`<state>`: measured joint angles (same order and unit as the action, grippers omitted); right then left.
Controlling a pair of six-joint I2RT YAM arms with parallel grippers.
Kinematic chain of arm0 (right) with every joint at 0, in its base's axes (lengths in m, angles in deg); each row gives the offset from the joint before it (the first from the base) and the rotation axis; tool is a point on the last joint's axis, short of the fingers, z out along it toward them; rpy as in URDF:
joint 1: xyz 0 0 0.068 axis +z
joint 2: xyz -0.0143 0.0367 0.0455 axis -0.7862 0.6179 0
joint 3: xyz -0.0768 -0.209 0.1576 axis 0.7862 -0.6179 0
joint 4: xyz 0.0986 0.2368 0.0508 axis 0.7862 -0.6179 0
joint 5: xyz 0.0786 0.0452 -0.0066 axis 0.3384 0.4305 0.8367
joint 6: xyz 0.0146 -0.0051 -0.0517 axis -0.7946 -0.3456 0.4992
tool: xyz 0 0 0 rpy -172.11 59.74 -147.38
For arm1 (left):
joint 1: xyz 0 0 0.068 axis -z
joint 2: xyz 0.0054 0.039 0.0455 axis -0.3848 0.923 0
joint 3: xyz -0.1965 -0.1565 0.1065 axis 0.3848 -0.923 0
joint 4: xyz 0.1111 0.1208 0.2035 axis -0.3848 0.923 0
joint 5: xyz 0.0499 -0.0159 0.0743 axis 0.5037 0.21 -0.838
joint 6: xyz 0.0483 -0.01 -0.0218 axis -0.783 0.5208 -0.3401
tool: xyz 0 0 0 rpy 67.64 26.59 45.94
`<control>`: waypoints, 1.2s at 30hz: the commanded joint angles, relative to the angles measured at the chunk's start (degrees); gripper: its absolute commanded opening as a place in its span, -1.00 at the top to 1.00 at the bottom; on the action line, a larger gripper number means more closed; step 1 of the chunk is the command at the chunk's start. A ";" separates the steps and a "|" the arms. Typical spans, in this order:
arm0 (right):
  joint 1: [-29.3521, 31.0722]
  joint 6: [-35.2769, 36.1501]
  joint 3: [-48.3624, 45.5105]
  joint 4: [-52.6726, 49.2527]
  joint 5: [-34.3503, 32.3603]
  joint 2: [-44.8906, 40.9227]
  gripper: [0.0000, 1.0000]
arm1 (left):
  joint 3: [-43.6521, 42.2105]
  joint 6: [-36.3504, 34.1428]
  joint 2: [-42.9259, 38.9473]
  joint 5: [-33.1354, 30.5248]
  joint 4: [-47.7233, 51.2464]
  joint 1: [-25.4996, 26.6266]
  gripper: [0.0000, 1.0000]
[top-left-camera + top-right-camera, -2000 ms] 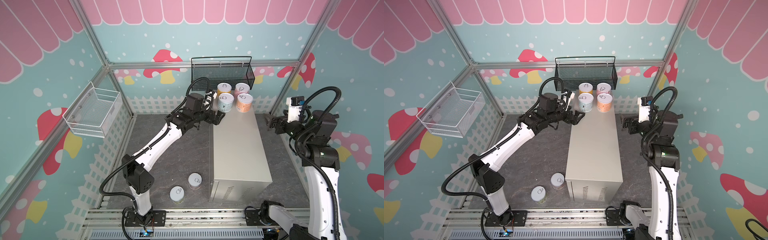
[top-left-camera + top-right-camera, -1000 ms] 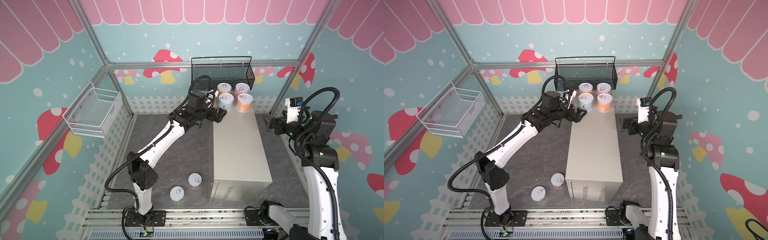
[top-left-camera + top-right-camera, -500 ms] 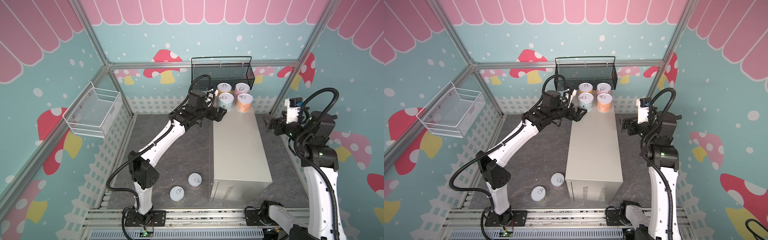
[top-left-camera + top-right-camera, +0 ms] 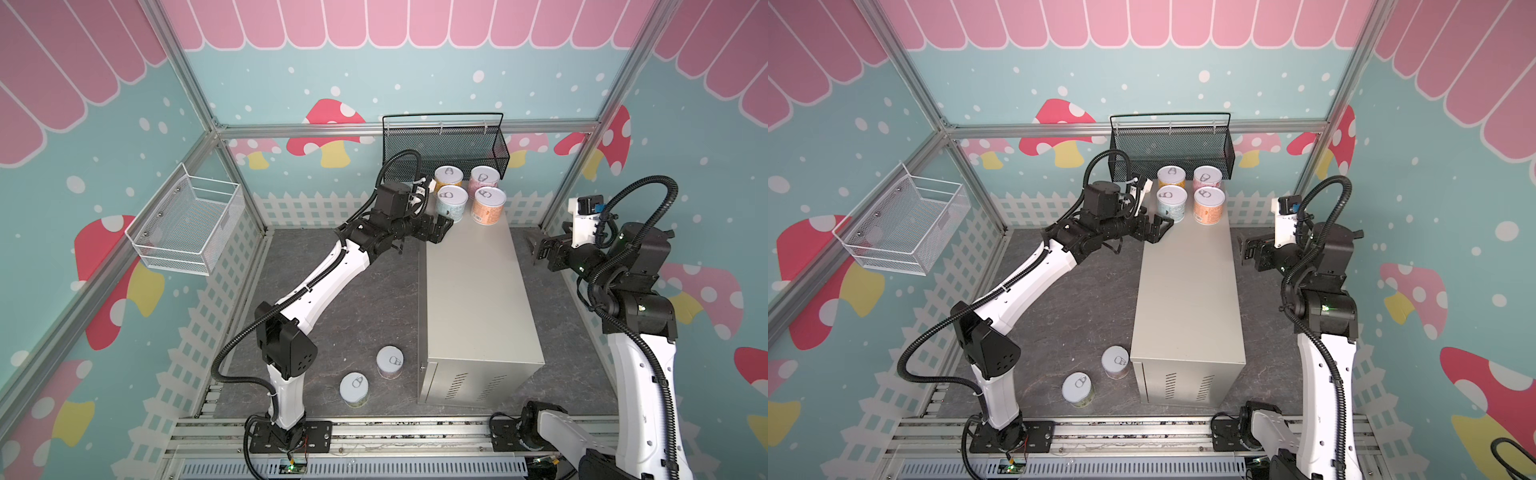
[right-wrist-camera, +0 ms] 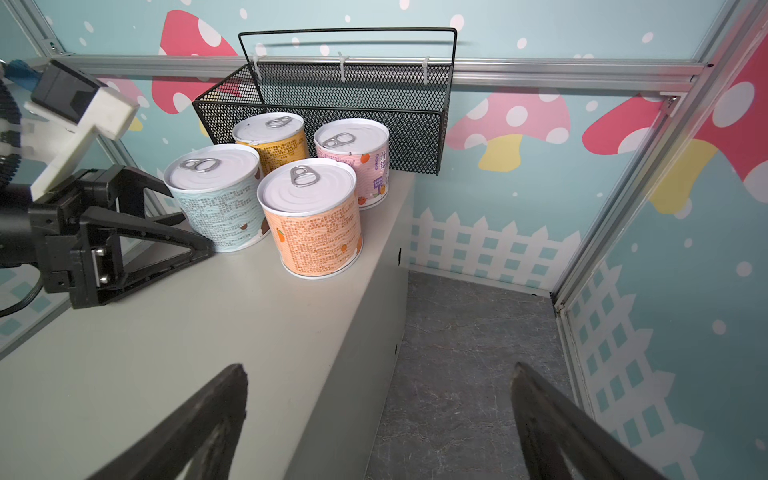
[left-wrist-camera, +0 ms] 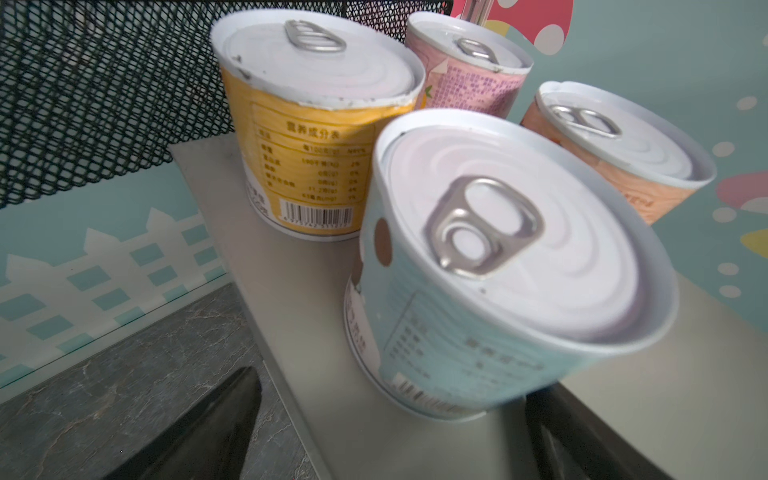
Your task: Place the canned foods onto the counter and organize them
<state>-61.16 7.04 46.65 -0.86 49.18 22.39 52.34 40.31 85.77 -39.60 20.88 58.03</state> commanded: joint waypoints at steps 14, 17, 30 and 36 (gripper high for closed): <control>5.04 1.65 6.14 -1.56 14.53 1.50 -0.99 | -28.07 -0.10 -25.51 -4.45 1.90 -0.67 -0.98; 10.85 2.19 8.19 -2.66 10.13 3.15 -0.99 | -31.57 1.68 -29.97 -5.35 4.24 -2.20 -0.98; 32.24 4.50 16.32 -8.39 -1.53 10.75 -0.99 | -44.81 11.42 -42.12 -21.15 24.20 -3.37 -0.98; 47.29 6.92 23.03 -14.17 -10.93 16.88 -0.99 | -53.80 22.39 -49.74 -20.08 28.80 -3.36 -0.98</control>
<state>-18.25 11.19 67.21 -10.83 44.16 37.64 1.27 54.71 39.39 -58.01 44.61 54.88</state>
